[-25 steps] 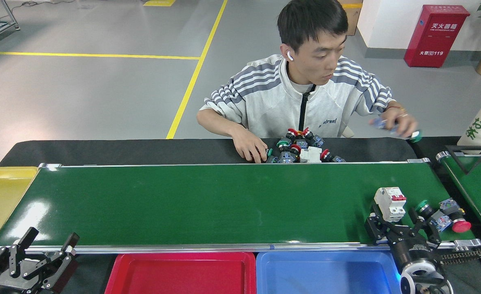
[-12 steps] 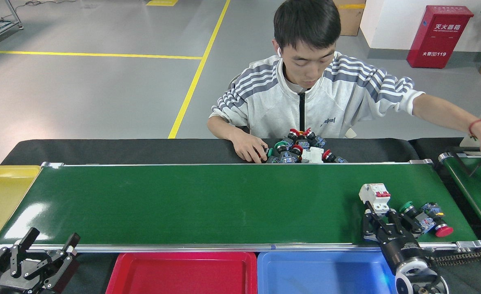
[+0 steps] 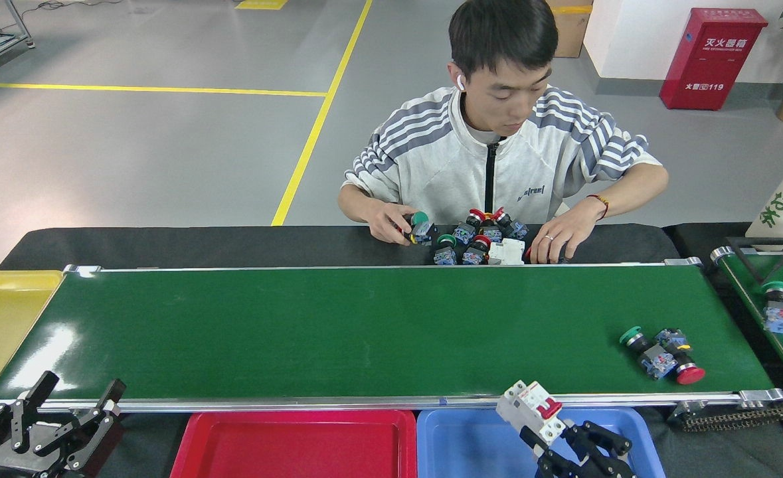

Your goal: Pick switch part from conveyor to tray

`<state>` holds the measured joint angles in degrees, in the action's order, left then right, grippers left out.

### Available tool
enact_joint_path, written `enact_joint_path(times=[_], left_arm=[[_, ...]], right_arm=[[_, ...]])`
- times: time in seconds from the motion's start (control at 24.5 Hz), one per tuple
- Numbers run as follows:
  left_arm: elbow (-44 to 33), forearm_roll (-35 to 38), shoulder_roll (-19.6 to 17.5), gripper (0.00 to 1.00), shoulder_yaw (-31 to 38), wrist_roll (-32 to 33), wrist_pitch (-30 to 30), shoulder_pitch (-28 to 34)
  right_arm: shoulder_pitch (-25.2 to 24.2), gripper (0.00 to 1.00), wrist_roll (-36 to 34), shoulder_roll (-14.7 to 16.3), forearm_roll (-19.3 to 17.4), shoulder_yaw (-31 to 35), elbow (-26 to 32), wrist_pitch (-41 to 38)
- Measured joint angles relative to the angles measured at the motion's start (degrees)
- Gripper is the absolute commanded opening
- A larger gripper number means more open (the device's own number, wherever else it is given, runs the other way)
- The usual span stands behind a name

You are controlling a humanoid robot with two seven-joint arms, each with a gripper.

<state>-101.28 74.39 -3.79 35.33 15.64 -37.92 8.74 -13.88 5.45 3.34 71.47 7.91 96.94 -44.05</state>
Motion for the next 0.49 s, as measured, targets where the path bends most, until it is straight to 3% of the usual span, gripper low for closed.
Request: enact_joint_path(times=[0.12,0.2,0.49], left_arm=[[0.00,2.45,-0.04,1.00,-0.06,0.11,0.50,0.57],[0.02,2.88,-0.01,1.00,-0.47,0.75,0.79,0.96],[0.10,2.97,1.98,1.00,-2.07,3.10,3.57,1.27]], right_arm=[[0.00,1.00,-0.01,-1.52,-0.01,0.78,0.47,-0.29],[0.02,0.98,-0.03,-2.98,0.07,1.08,0.94,3.98],[0.17,0.97,-0.08,-8.68,5.86,-0.79,1.19,34.60]])
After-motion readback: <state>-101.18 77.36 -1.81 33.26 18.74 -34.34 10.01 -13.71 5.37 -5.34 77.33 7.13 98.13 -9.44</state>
